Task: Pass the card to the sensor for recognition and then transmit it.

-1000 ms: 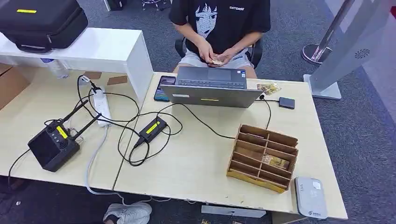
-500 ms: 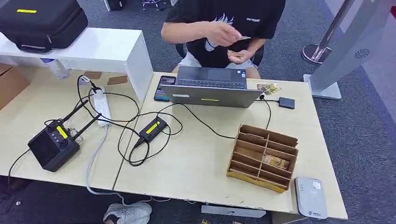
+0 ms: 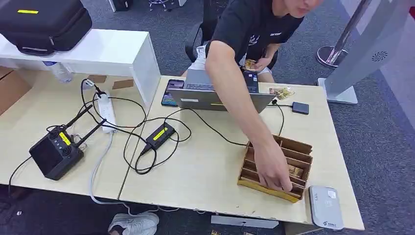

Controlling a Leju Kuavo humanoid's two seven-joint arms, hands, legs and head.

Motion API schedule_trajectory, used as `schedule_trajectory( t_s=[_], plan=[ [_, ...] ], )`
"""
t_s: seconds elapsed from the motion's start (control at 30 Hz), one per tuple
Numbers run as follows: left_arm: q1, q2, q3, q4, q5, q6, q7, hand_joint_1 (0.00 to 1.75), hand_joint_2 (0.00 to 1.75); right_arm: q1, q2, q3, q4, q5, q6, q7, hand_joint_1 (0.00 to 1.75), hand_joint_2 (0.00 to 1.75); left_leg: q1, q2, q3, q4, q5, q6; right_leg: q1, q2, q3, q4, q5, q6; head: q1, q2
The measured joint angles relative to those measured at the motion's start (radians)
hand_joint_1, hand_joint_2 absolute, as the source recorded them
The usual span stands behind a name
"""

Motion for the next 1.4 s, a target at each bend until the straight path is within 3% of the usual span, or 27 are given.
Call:
schedule_trajectory(
  t_s=[0.7,0.73,1.4],
  plan=[
    [0.000,0.000,0.000,0.000,-0.005,0.001,-0.003,0.00,0.00,0.000,0.000,-0.002,0.000,0.010,0.000,0.000,0.00,1.75,0.000,0.000,0.000,0.000,0.000,0.000,0.000,0.000,0.000,0.000,0.000,0.000,0.000,0.000],
    [0.000,0.000,0.000,0.000,-0.005,-0.001,-0.006,0.00,1.75,0.000,0.000,-0.002,0.000,0.010,0.000,0.000,0.00,1.75,0.000,0.000,0.000,0.000,0.000,0.000,0.000,0.000,0.000,0.000,0.000,0.000,0.000,0.000],
    [0.000,0.000,0.000,0.000,-0.005,-0.005,0.001,0.00,1.75,0.000,0.001,-0.003,0.000,0.013,0.001,0.000,0.00,1.75,0.000,0.000,0.000,0.000,0.000,0.000,0.000,0.000,0.000,0.000,0.000,0.000,0.000,0.000]
  ],
)
